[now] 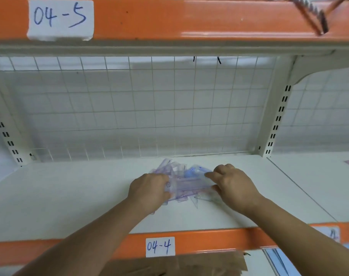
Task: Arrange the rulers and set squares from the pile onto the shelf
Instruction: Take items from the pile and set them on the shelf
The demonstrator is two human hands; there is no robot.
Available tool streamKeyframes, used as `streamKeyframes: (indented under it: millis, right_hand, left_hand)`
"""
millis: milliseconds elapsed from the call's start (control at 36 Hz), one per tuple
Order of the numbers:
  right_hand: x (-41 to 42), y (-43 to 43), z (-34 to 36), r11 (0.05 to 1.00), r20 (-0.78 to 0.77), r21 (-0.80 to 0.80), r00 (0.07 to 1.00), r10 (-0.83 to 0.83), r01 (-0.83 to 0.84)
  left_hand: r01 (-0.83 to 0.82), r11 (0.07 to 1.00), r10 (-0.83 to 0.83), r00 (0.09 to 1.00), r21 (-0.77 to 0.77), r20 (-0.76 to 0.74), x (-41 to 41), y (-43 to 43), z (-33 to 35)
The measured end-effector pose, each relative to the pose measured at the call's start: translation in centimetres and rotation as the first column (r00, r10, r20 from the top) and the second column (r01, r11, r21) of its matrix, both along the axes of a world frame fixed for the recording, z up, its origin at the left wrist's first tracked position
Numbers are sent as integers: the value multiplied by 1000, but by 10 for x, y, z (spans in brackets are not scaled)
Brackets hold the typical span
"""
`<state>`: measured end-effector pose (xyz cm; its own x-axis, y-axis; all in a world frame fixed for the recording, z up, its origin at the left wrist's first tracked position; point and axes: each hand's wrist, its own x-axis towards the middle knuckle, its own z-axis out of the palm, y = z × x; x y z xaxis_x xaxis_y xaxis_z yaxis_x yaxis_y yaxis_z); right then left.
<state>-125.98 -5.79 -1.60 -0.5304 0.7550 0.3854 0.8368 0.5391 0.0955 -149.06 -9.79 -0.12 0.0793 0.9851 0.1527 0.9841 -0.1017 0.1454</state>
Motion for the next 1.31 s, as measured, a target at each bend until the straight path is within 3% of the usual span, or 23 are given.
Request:
streamKeyframes:
  millis: [139, 472, 944, 1306]
  right_hand:
    - [24, -10, -3, 997, 7, 20, 997, -78, 78]
    - [126, -18, 9, 975, -23, -41, 975, -221, 220]
    - [344, -29, 14, 962, -12, -89, 965, -261, 259]
    - [419, -15, 9, 911, 19, -168, 925, -380, 377]
  left_hand:
    - [62, 998, -62, 996, -13, -56, 23, -1, 1]
    - [18, 998, -31, 978, -66, -205, 106, 8, 11]
    - [0, 993, -18, 987, -116, -157, 307, 2, 13]
    - [87, 986, -112, 979, -143, -171, 390, 36, 14]
